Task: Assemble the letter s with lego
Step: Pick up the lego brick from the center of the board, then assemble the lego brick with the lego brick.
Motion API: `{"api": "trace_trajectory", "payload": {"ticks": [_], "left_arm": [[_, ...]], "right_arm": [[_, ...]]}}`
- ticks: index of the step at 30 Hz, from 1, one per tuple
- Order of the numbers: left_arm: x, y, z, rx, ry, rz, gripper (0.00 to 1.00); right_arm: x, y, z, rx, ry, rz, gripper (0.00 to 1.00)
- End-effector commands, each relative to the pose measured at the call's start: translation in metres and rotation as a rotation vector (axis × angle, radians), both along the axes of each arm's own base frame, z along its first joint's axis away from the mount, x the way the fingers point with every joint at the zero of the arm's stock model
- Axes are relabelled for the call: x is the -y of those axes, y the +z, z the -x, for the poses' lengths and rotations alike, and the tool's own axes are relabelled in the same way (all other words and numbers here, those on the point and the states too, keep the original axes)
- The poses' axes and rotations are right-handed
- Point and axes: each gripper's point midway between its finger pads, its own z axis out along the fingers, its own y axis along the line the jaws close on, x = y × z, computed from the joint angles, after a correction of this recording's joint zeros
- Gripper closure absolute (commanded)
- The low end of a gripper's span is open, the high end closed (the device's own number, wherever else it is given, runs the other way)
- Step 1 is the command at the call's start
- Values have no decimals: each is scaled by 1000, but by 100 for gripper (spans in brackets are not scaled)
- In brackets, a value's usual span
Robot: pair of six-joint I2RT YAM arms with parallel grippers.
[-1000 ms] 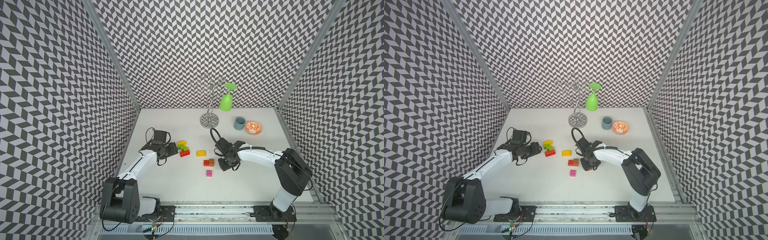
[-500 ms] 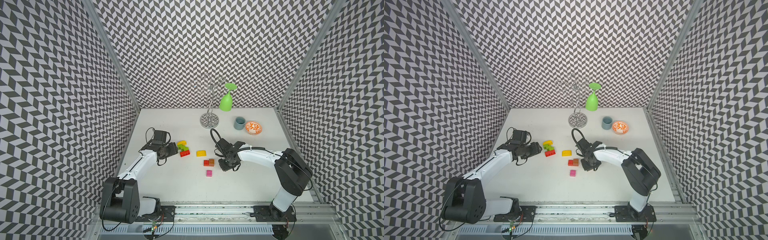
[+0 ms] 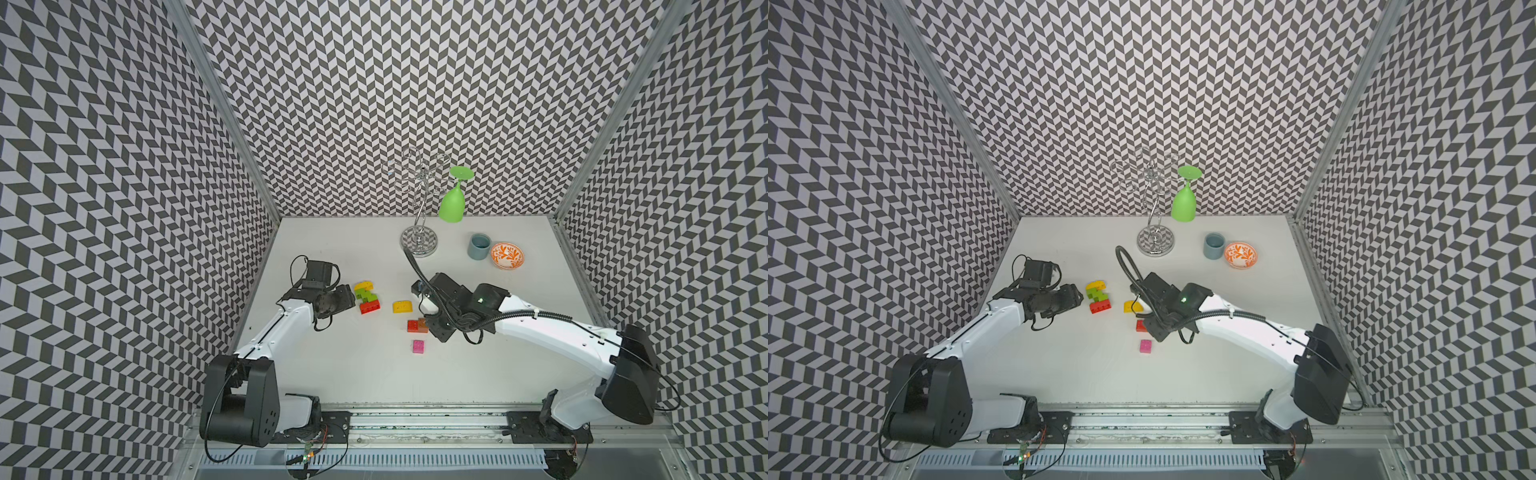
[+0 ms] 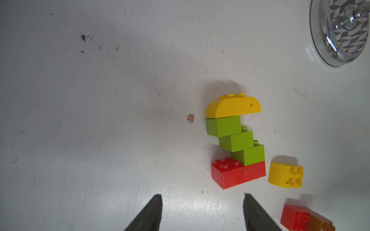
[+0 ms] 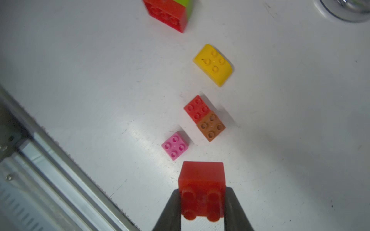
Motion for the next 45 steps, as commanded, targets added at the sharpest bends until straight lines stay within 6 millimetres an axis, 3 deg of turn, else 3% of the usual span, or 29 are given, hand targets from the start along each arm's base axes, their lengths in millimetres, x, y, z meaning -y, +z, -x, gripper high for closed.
{"api": "trace_trajectory", "payload": {"ticks": [1,7,12,17,25,45], "left_arm": [[-2,6,-3,34,-5,9,34],[-4,6,-4,37,-1,15,34],[-5,6,-3,34,2,14,34],[-5,6,-4,37,3,14,34],[-6,6,-4,36,6,15,34],[-7,6,-4,35,8,16,34]], "right_arm": [[-25,1,10,63,238,34,90],[-47,-20,14,21,378,76,90],[-42,-49,14,3,424,154,89],[-45,-56,14,7,474,165,90],[-40,-84,22,-64,533,213,93],[-33,-112,10,-95,550,239,97]]}}
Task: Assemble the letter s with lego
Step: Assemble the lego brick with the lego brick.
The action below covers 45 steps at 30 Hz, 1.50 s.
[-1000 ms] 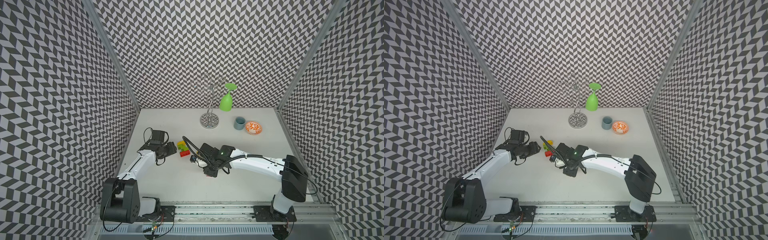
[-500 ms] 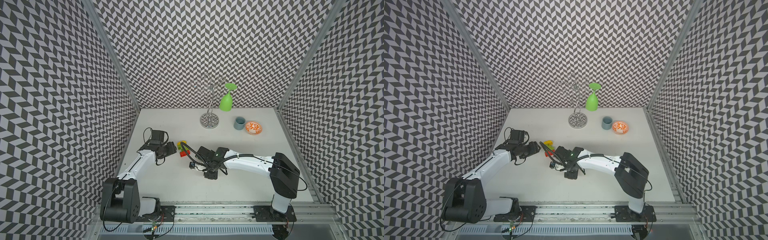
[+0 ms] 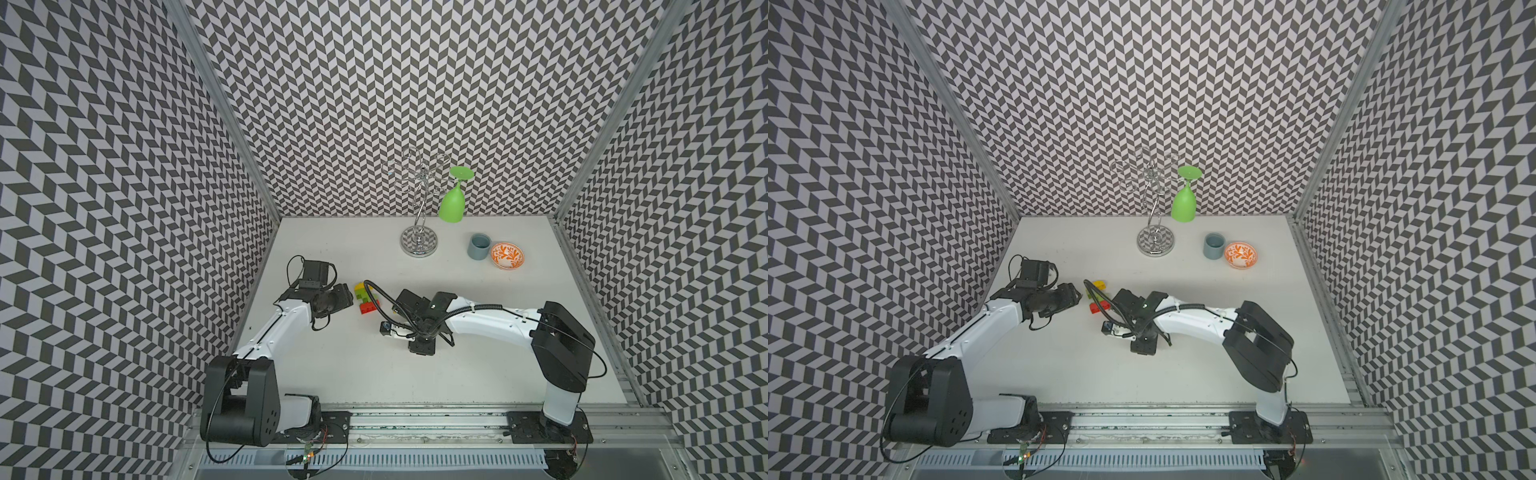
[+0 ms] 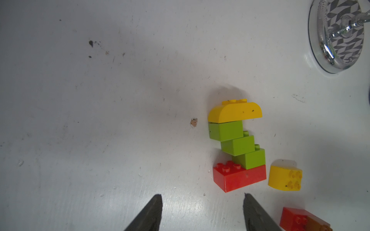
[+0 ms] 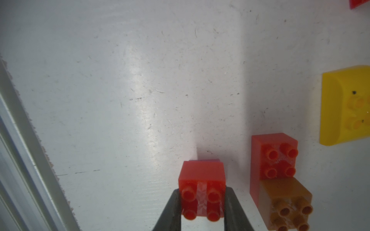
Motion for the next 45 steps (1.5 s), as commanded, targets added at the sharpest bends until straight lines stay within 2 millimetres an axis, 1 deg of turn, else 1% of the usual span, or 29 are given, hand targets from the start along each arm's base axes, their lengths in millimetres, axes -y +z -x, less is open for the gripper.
{"api": "trace_trajectory", "payload": {"ticks": [1,11,17,25,28,31,33,36,38,45], "left_arm": [[-1,4,-1,25,-3,4,34],[-3,4,-1,22,0,6,34],[-3,3,-1,21,1,6,34],[-4,4,-2,24,2,9,34],[-4,4,-1,22,1,9,34],[-4,4,-2,23,2,8,34],[-4,5,-2,26,1,10,34],[-4,5,-2,28,2,9,34],[-4,5,-2,27,4,8,34],[-6,3,-2,24,9,2,35]], "right_arm": [[3,-14,1,-17,24,23,97],[12,-32,0,-54,16,69,99],[23,-44,4,-90,20,107,100],[28,-60,8,-127,21,140,100],[25,-53,5,-114,19,118,100],[19,-37,1,-82,21,76,99],[14,-22,-3,-61,23,43,93],[8,-8,-7,-41,28,12,85],[5,-1,-9,-33,30,-4,80],[-1,14,-13,-3,33,-42,63]]}}
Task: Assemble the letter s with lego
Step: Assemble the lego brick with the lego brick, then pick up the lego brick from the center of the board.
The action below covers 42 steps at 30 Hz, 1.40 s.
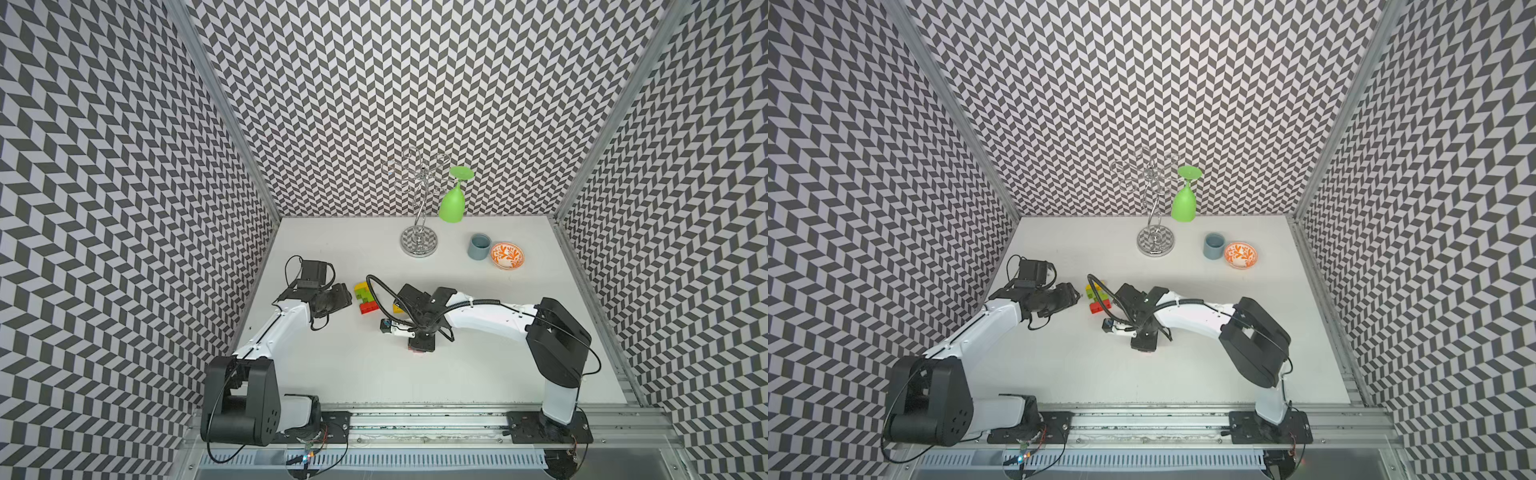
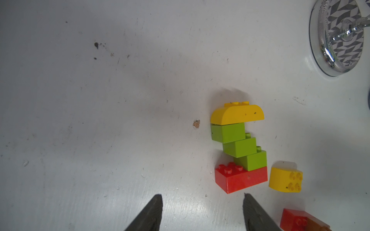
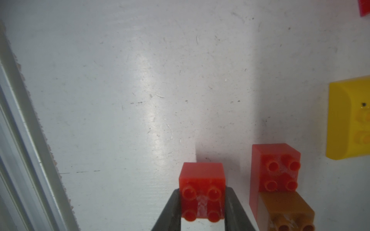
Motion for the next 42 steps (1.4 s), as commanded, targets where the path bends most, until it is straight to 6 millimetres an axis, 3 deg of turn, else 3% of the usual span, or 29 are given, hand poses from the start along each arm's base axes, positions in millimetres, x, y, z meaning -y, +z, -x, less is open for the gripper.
{"api": "trace_trajectory", "payload": {"ticks": [1,6,14,31,42], "left_arm": [[-3,3,-1,23,5,-4,35],[-3,3,-1,23,3,-5,35],[-3,3,-1,23,5,-6,35],[-3,2,-1,18,4,-6,35],[-3,3,-1,20,1,-3,35]], "right_arm": [[-1,19,-6,45,11,-25,61],[0,25,-6,57,12,-42,51],[6,15,4,38,18,-36,43],[6,-9,1,44,23,-15,39],[8,-26,5,9,29,-4,44]]}}
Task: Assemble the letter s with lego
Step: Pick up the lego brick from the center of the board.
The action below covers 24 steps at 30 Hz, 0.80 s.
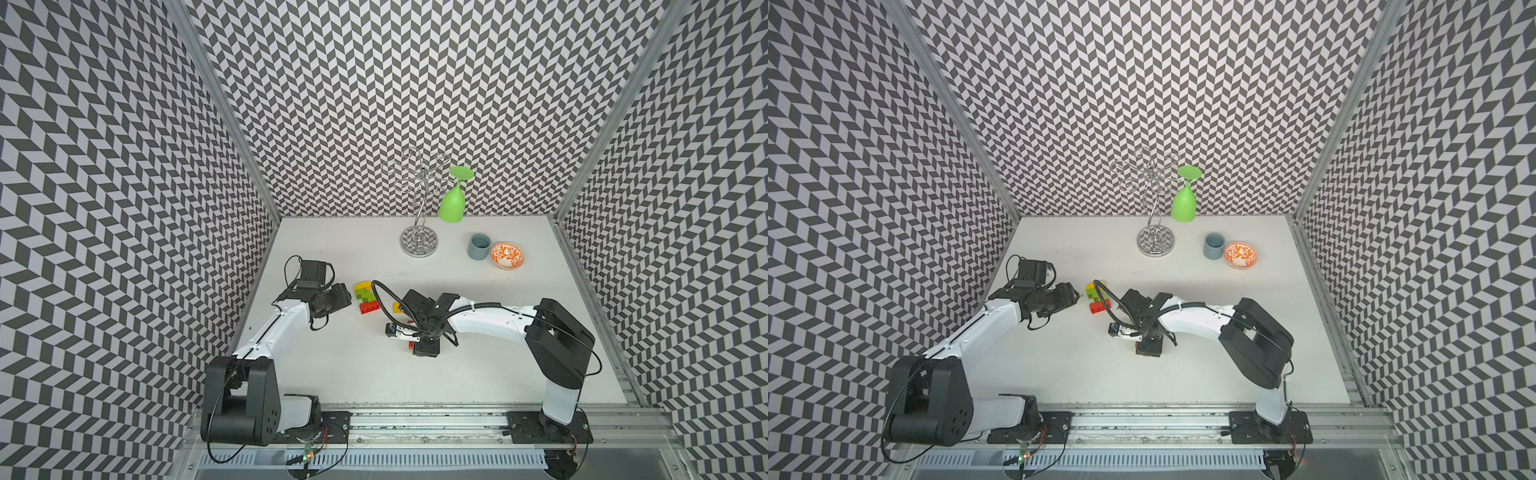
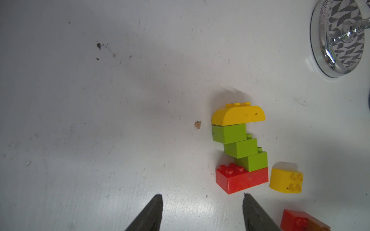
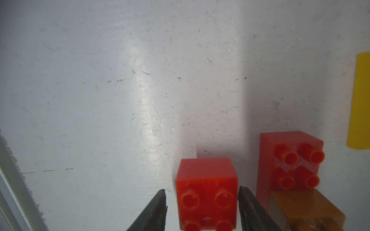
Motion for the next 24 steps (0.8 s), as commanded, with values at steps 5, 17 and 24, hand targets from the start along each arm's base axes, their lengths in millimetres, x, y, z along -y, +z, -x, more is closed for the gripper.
{"api": "trace_trajectory", "payload": {"ticks": [5,17,24], "left_arm": [[-3,4,-1,22,1,-1,35],[-3,4,-1,24,2,1,35],[-4,4,-1,24,3,1,35]], "right_arm": [[-6,-9,3,-19,23,-21,49],[-7,-4,-1,-6,18,-23,69],[-15,52,-2,24,14,-104,77]]}}
